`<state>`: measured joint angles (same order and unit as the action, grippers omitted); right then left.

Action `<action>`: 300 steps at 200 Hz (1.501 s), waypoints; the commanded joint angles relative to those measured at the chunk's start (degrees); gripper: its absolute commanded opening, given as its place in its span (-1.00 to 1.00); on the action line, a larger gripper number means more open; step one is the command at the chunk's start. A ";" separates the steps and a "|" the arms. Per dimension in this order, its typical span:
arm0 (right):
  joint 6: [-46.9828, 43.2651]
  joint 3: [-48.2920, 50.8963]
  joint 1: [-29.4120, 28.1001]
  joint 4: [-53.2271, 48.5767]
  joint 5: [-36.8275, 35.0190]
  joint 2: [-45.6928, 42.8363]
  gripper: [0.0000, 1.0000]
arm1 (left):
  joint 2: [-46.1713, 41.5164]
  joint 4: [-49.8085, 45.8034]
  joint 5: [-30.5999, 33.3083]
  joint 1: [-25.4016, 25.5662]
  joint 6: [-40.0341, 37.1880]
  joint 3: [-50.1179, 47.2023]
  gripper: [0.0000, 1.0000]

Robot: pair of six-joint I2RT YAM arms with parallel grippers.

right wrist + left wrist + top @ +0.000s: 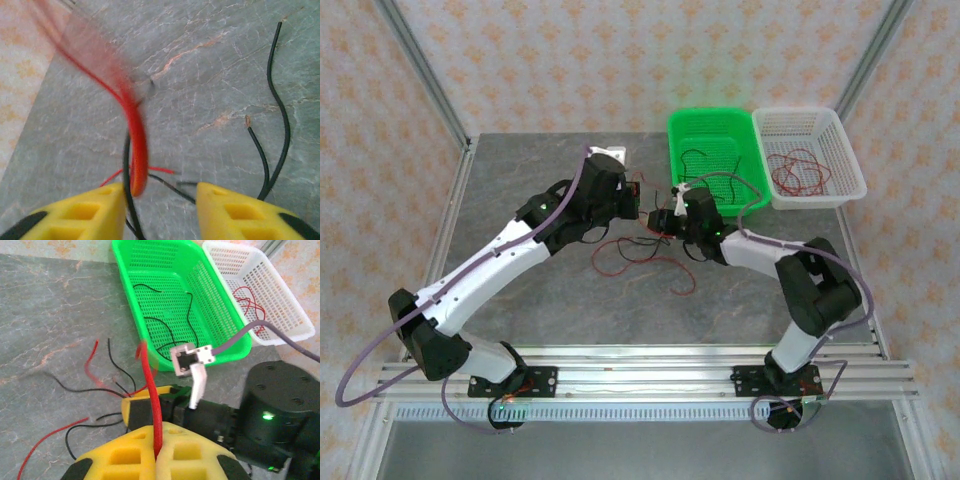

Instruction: Untangle the cables

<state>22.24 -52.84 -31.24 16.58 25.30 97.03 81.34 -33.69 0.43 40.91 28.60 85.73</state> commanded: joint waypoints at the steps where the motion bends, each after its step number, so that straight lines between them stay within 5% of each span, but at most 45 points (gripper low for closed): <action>1: 3.58 -1.44 -2.20 5.13 -6.71 2.43 -0.30 | -2.48 -1.15 -0.03 0.66 0.06 3.36 -1.00; 72: 7.45 10.84 -4.10 10.81 -11.42 4.03 -0.31 | -1.15 -6.02 3.12 0.67 -2.98 15.64 -1.00; 116: -5.04 17.79 -4.18 3.72 -13.01 -16.20 0.15 | -0.06 -4.88 4.30 0.63 -2.78 14.87 -1.00; 167: -13.96 14.27 -4.09 -9.10 -13.47 -36.53 0.81 | 1.19 -0.86 0.61 0.67 -1.38 12.15 -1.00; 243: 4.66 4.37 -4.00 -3.75 -13.96 -29.73 0.88 | -0.37 2.04 -1.39 0.67 0.31 9.78 -1.00; 300: 8.95 -1.58 -4.00 1.25 -12.38 -19.62 0.65 | -2.30 3.19 -1.93 0.67 0.94 8.81 -1.00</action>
<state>27.92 -51.00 -35.31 13.43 13.04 74.87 81.58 -32.53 -1.02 40.91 28.67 95.31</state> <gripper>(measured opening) 0.856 0.044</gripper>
